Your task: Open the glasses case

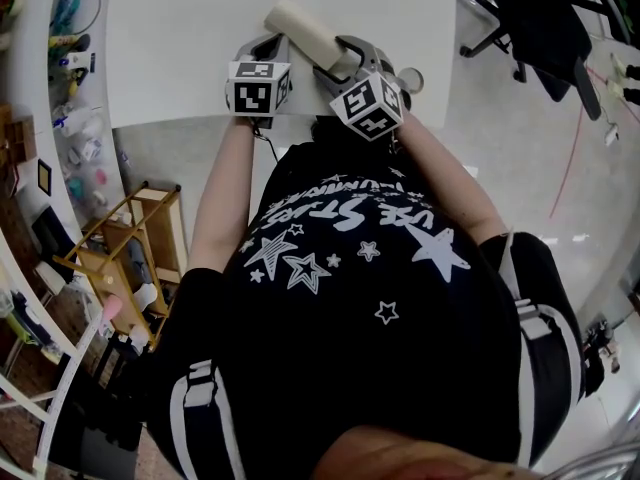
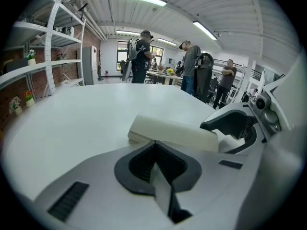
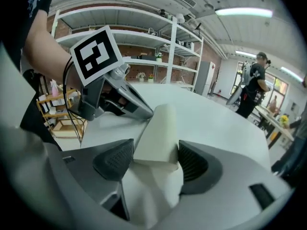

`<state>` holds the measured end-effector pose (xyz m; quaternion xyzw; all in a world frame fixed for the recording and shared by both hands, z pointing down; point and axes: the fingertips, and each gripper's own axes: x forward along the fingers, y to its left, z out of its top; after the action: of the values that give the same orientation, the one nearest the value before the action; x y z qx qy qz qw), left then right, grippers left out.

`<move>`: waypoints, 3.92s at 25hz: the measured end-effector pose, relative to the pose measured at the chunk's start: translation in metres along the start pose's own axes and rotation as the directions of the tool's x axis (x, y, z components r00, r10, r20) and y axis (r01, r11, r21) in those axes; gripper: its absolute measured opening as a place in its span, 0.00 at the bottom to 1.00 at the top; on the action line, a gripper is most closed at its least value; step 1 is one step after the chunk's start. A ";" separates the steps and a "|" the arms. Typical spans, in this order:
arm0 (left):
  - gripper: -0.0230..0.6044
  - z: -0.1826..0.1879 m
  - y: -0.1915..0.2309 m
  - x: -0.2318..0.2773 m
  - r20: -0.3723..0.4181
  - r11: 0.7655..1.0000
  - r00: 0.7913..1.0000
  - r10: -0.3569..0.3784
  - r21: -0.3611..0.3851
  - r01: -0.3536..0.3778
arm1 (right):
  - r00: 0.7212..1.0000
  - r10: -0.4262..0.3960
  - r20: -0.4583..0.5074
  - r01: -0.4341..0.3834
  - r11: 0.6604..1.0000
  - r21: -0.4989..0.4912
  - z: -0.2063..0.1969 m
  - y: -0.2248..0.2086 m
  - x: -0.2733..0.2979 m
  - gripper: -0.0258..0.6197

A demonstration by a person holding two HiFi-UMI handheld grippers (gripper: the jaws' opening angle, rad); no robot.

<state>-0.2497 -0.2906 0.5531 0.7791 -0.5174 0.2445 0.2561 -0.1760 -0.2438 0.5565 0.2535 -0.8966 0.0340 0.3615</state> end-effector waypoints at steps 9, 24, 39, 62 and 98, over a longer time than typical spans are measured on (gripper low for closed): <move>0.06 -0.001 0.000 0.001 -0.003 1.000 1.000 0.006 -0.016 -0.006 | 1.000 0.001 -0.015 0.000 0.999 0.040 -0.001 -0.004 0.000 0.47; 0.06 -0.001 0.000 0.002 -0.011 1.000 1.000 0.000 -0.029 0.000 | 0.994 0.109 -0.023 -0.099 0.958 0.270 -0.002 -0.016 -0.002 0.31; 0.06 0.000 0.000 0.001 -0.012 1.000 1.000 -0.007 -0.028 0.007 | 0.995 0.023 -0.102 -0.026 0.999 -0.031 -0.007 0.003 0.008 0.55; 0.06 0.000 0.000 0.001 -0.013 0.999 1.000 -0.013 -0.035 0.013 | 0.983 0.160 -0.092 -0.147 0.980 0.136 -0.004 -0.003 0.004 0.52; 0.06 0.016 -0.071 -0.092 0.280 0.985 0.960 0.009 -0.165 0.039 | 0.970 -0.133 0.202 0.045 0.919 0.392 0.006 -0.060 -0.123 0.41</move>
<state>-0.2134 -0.2148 0.4712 0.7851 -0.5614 0.0852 0.2474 -0.0757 -0.2447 0.4635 0.3624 -0.8949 0.1639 0.2022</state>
